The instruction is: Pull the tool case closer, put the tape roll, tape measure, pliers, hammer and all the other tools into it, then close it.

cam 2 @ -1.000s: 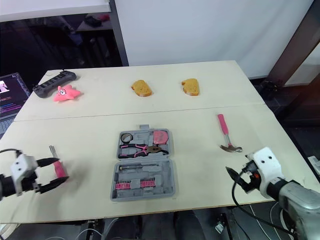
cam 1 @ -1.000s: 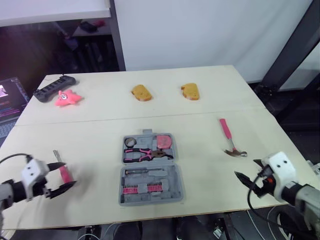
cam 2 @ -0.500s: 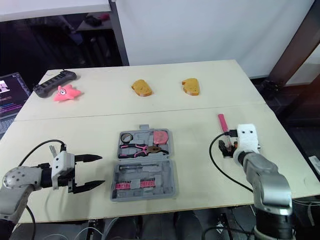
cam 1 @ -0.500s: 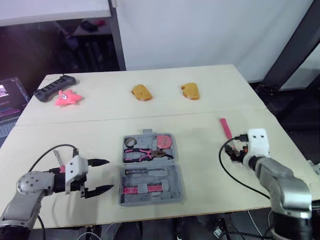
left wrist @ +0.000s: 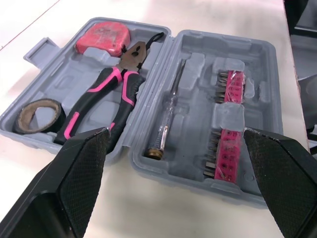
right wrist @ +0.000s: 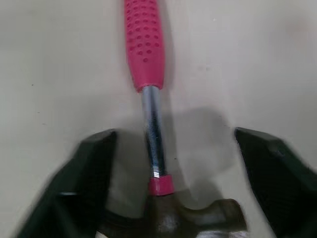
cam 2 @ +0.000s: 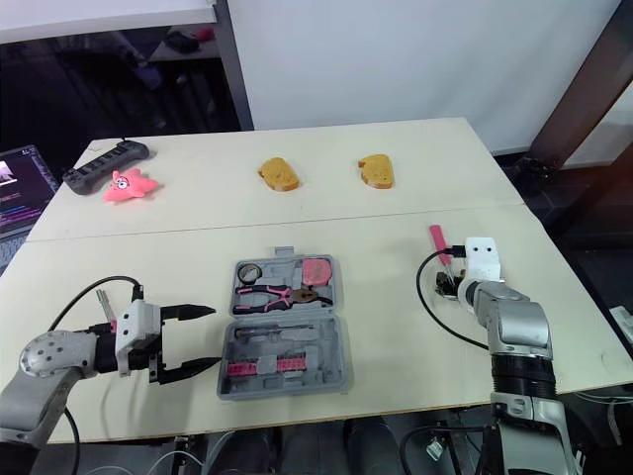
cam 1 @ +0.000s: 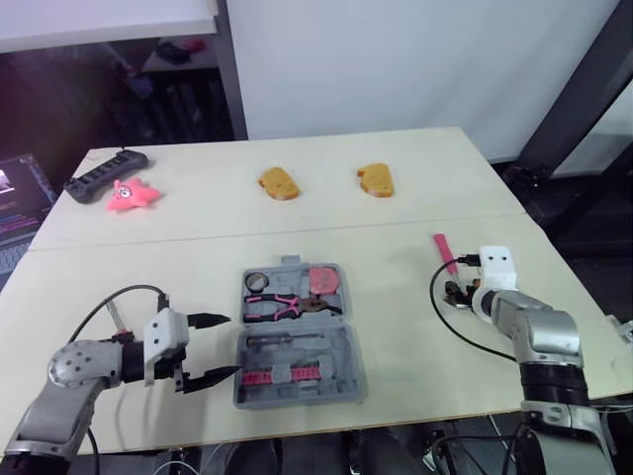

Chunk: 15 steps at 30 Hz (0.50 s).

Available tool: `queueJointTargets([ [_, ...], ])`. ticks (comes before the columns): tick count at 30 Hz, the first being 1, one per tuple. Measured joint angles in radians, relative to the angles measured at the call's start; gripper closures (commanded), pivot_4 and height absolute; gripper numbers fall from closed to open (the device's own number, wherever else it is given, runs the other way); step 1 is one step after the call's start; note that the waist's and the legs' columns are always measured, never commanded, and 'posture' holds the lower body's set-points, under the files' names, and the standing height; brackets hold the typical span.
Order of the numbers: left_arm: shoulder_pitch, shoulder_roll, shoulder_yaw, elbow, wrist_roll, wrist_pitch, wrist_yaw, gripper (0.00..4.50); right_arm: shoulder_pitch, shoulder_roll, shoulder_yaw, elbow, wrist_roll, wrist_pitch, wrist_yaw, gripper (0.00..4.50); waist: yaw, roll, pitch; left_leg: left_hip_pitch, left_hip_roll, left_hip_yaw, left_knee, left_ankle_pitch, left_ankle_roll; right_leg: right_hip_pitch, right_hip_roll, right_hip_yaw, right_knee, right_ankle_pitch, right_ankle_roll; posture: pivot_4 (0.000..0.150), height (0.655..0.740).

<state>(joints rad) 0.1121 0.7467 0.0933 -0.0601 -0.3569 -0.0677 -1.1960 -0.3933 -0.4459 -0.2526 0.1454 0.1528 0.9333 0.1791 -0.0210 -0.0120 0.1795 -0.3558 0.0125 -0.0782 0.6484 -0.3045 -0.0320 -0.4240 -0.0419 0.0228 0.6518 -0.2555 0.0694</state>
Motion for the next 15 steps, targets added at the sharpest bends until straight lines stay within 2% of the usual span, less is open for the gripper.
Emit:
queueJointTargets([
  [1, 0.003, 0.001, 0.0, 0.0, 0.0, 0.0, 0.001, 0.0, 0.0, 0.002, 0.001, 0.001, 0.002, -0.002, 0.003, 2.28, 0.001, 0.0, 0.0, 0.0, 0.0, 0.0, 0.0, 0.0, 0.0, 0.0, 0.0, 0.0, 0.0, 0.0, 0.0, 0.15, 0.74],
  [5, 0.005, 0.009, 0.002, 0.0, 0.0, -0.002, 0.002, 0.0, 0.006, 0.013, 0.003, 0.0, 0.01, -0.014, 0.007, 4.38, 0.003, 0.0, 0.0, 0.0, 0.0, 0.0, 0.001, 0.0, 0.0, 0.001, 0.0, 0.0, 0.0, 0.0, 0.0, 0.15, 0.74],
  [15, -0.013, 0.016, 0.003, 0.021, 0.0, -0.01, 0.0, 0.0, 0.057, 0.014, 0.016, -0.051, 0.009, -0.067, 0.015, 4.45, 0.002, 0.0, 0.0, 0.0, 0.0, 0.0, 0.0, 0.0, 0.0, 0.0, 0.0, 0.0, 0.0, 0.0, 0.0, 0.15, 0.74],
])
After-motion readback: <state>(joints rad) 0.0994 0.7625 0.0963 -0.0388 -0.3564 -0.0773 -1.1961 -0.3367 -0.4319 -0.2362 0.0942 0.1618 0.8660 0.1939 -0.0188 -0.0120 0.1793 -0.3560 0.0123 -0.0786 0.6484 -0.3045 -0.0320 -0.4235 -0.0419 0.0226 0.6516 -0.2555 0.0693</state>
